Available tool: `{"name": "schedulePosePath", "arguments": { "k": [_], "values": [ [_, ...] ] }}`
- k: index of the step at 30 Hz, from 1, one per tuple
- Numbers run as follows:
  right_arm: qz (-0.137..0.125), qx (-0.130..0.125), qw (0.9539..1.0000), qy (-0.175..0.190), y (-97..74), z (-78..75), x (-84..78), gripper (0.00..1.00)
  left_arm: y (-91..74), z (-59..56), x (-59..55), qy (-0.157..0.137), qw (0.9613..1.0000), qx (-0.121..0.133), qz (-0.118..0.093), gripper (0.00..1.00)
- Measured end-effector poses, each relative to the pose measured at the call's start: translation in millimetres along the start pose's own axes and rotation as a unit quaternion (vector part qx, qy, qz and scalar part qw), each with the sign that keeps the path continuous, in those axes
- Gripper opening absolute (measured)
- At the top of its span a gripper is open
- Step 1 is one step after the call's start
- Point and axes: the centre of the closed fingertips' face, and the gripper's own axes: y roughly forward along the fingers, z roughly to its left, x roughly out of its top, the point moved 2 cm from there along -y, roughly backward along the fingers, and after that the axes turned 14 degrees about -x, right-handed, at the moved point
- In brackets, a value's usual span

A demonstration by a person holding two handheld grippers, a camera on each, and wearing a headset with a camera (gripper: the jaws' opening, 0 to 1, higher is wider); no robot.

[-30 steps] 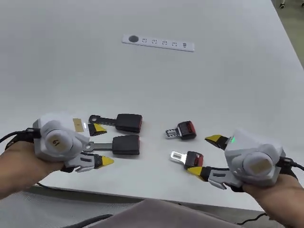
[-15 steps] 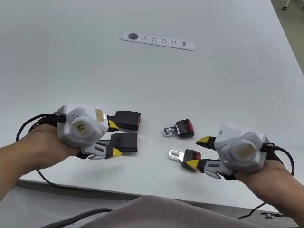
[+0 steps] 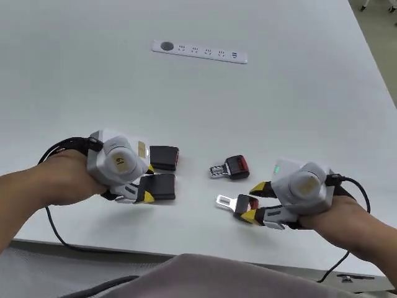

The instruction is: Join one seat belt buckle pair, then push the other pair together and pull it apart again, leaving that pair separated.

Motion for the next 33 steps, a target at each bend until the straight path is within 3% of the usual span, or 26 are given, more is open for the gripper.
{"name": "schedulePosePath", "arguments": {
  "k": [3, 9, 11, 13, 14, 15, 18, 19, 23, 33],
  "values": [
    [0.002, -0.001, 0.9999, -0.012, 2.5, -1.2, -1.4, 0.31, 2.3, 1.5, 2.1, 0.007, 0.9999, -0.009, 0.0, 0.33],
    [0.013, 0.002, 0.9988, -0.047, 5.6, -2.0, -7.7, 0.31, 8.2, 1.4, -3.3, 0.029, 0.999, -0.019, 0.029, 0.33],
    [0.017, 0.001, 0.9974, -0.07, 7.6, -0.8, -10.1, 0.31, 9.9, 1.8, -7.2, 0.045, 0.9977, -0.017, 0.048, 0.33],
    [0.019, 0.002, 0.9976, -0.067, 10.4, -1.8, -11.6, 0.31, 12.4, 2.6, -12.9, 0.064, 0.9949, -0.016, 0.076, 0.33],
    [0.02, 0.004, 0.9977, -0.065, 10.8, -2.0, -12.2, 0.31, 13.8, 2.8, -15.2, 0.065, 0.9945, -0.018, 0.08, 0.33],
    [0.02, 0.007, 0.9977, -0.065, 12.6, -2.7, -13.6, 0.32, 13.8, 3.7, -11.8, 0.061, 0.9954, -0.021, 0.071, 0.33],
    [0.017, 0.018, 0.9971, -0.072, 14.7, -1.0, -17.1, 0.33, 14.1, 4.8, -13.1, 0.066, 0.9948, -0.028, 0.072, 0.33],
    [-0.003, 0.021, 0.9969, -0.075, 14.3, -0.1, -10.8, 0.33, 14.1, 5.8, -13.7, 0.063, 0.995, -0.03, 0.071, 0.33],
    [0.01, 0.027, 0.9959, -0.085, 13.5, -2.1, -13.1, 0.33, 14.7, 4.2, -13.1, 0.067, 0.9944, -0.038, 0.072, 0.33],
    [0.011, 0.034, 0.9943, -0.1, 11.2, 0.4, -10.5, 0.33, 16.5, 6.0, -15.4, 0.067, 0.9934, -0.044, 0.082, 0.33]
  ]
}}
